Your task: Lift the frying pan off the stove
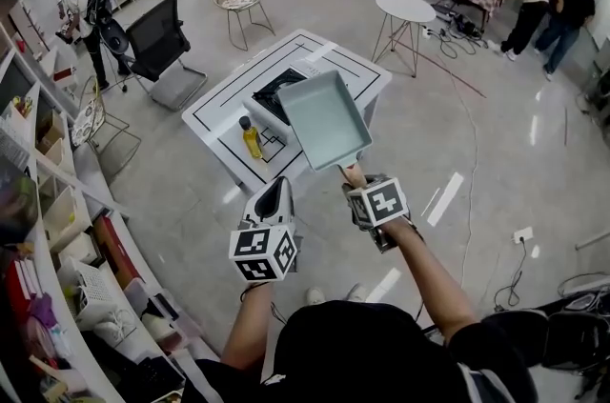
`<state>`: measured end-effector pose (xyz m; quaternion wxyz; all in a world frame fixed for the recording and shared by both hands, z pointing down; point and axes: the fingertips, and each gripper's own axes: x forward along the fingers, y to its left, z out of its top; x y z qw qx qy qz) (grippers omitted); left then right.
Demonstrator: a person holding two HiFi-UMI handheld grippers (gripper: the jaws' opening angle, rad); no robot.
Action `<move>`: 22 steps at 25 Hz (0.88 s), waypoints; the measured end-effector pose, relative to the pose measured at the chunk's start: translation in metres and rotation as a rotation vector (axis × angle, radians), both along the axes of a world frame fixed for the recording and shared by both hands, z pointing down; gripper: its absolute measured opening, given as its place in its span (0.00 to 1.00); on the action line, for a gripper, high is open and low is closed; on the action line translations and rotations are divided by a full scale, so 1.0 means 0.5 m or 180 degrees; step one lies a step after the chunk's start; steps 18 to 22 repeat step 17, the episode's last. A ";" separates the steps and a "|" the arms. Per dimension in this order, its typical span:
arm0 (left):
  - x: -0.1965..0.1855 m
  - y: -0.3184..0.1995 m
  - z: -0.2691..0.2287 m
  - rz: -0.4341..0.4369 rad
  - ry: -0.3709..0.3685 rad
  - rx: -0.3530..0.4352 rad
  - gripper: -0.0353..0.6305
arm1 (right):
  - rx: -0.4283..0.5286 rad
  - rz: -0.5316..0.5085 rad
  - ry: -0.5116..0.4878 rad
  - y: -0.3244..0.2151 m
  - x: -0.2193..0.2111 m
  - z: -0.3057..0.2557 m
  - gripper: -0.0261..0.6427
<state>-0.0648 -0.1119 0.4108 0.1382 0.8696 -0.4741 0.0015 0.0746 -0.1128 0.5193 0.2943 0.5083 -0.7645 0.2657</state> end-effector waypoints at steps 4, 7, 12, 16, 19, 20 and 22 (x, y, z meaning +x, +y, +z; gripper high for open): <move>0.010 0.016 0.001 -0.0014 0.0004 -0.0002 0.07 | -0.0009 0.0017 0.0022 0.017 0.016 0.001 0.18; 0.018 0.023 0.002 -0.0020 0.0009 -0.0009 0.07 | -0.0035 0.0062 0.0037 0.029 0.030 -0.005 0.18; 0.037 0.035 0.000 0.0002 0.0006 -0.0012 0.07 | 0.0001 0.0037 -0.0001 0.040 0.040 -0.008 0.18; 0.050 0.042 -0.003 0.0018 0.0004 -0.0011 0.07 | 0.0004 0.0062 -0.0006 0.048 0.052 -0.017 0.18; 0.054 0.044 -0.004 0.0021 0.0003 -0.0011 0.07 | 0.0009 0.0058 -0.0017 0.049 0.054 -0.017 0.17; 0.054 0.044 -0.004 0.0021 0.0003 -0.0011 0.07 | 0.0009 0.0058 -0.0017 0.049 0.054 -0.017 0.17; 0.054 0.044 -0.004 0.0021 0.0003 -0.0011 0.07 | 0.0009 0.0058 -0.0017 0.049 0.054 -0.017 0.17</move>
